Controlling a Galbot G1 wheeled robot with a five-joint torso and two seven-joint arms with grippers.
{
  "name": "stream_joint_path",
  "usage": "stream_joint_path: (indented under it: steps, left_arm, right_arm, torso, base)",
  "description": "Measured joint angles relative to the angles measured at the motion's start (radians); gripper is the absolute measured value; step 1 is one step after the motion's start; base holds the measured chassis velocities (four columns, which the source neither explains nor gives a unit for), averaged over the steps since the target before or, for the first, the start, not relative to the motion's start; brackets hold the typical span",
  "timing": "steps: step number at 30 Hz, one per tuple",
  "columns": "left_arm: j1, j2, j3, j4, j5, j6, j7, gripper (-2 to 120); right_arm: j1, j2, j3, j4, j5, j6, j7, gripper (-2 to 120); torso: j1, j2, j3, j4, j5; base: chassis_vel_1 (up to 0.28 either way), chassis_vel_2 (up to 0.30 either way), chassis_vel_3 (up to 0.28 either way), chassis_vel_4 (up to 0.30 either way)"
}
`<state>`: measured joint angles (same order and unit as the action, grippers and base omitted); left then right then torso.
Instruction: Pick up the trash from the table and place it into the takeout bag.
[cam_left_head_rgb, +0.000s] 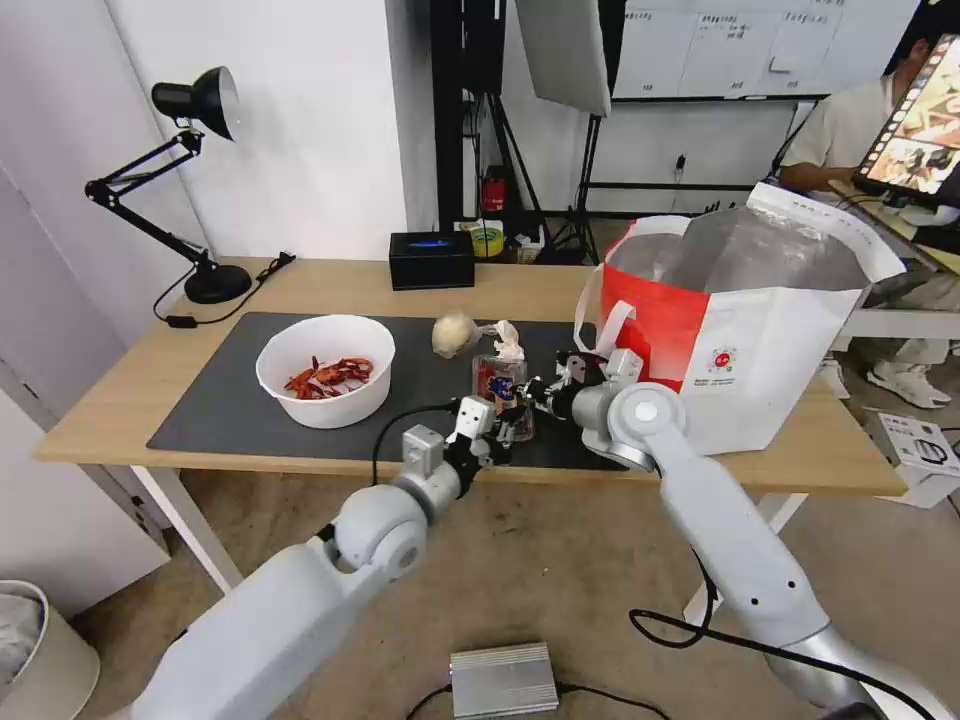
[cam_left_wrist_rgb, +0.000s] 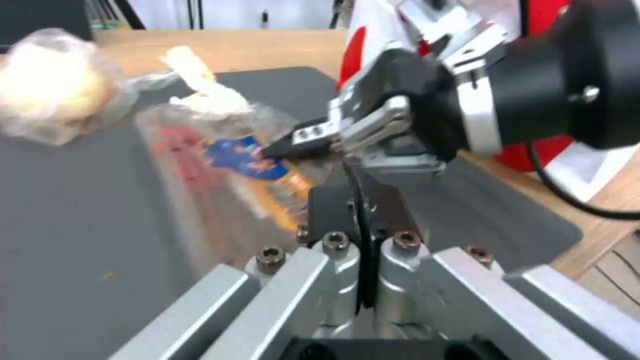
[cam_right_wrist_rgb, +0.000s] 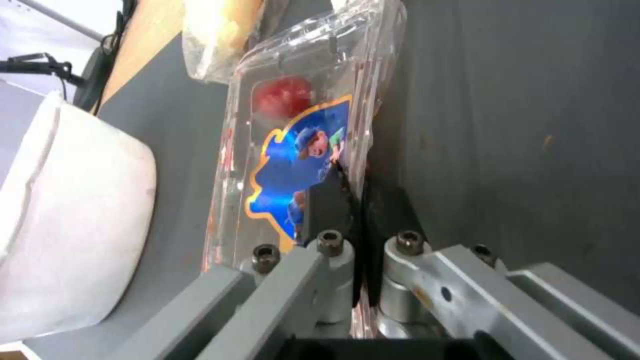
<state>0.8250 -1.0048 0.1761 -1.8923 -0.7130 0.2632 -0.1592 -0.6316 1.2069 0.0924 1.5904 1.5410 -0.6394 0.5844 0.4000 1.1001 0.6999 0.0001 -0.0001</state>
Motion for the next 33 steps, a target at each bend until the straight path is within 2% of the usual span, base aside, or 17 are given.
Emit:
stream_joint_path:
  steps: [5,14,22,25,28,29,31,32,33]
  left_arm:
    - [0.039,0.027,-0.033,-0.026,-0.001,-0.002,0.003,0]
    - [0.152,0.078,-0.151,-0.087,0.005,-0.013,0.031,0]
    - [0.224,0.071,-0.213,-0.114,0.022,-0.021,0.035,0]
    - [0.253,0.064,-0.233,-0.124,0.030,-0.024,0.038,7]
    - [0.283,0.053,-0.256,-0.137,0.038,-0.031,0.039,22]
    - [0.283,0.053,-0.256,-0.137,0.038,-0.031,0.039,22]
    - [0.306,0.046,-0.271,-0.149,0.044,-0.033,0.039,32]
    - [0.306,0.046,-0.271,-0.149,0.044,-0.033,0.039,32]
    - [0.314,0.045,-0.276,-0.154,0.047,-0.035,0.038,37]
  right_arm:
    - [0.003,-0.001,0.001,0.000,0.000,0.001,0.000,0]
    - [0.017,0.012,-0.002,0.004,-0.002,0.002,0.003,0]
    - [0.021,0.013,0.002,0.017,-0.002,0.003,-0.001,0]
    - [0.020,0.012,0.003,0.025,-0.002,0.003,-0.004,0]
    - [0.015,0.010,0.007,0.041,-0.003,0.004,-0.007,0]
    - [0.015,0.010,0.007,0.041,-0.003,0.004,-0.007,0]
    - [0.012,0.008,0.010,0.052,-0.005,0.004,-0.008,0]
    - [0.012,0.008,0.010,0.052,-0.005,0.004,-0.008,0]
    - [0.011,0.007,0.010,0.056,-0.005,0.005,-0.009,0]
  torso:
    - [0.000,0.000,0.000,-0.0002,-0.0001]
    - [0.000,0.000,0.000,-0.0001,-0.0001]
    - [0.000,0.000,0.000,-0.0002,-0.0001]
    - [0.000,0.000,0.000,-0.0001,0.0000]
    - [0.000,0.000,0.000,-0.0002,0.0000]
    - [0.000,0.000,0.000,-0.0002,0.0000]
    - [0.000,0.000,0.000,-0.0001,0.0000]
    - [0.000,0.000,0.000,-0.0001,0.0000]
    - [0.000,0.000,0.000,-0.0002,0.0000]
  base:
    - [0.000,0.000,0.000,0.000]
    - [0.000,0.000,0.000,0.000]
    - [0.000,0.000,0.000,0.000]
    - [0.000,0.000,0.000,0.000]
    - [0.000,0.000,0.000,0.000]
    - [0.000,0.000,0.000,0.000]
    - [0.000,0.000,0.000,0.000]
    - [0.000,0.000,0.000,0.000]
    - [0.000,0.000,0.000,0.000]
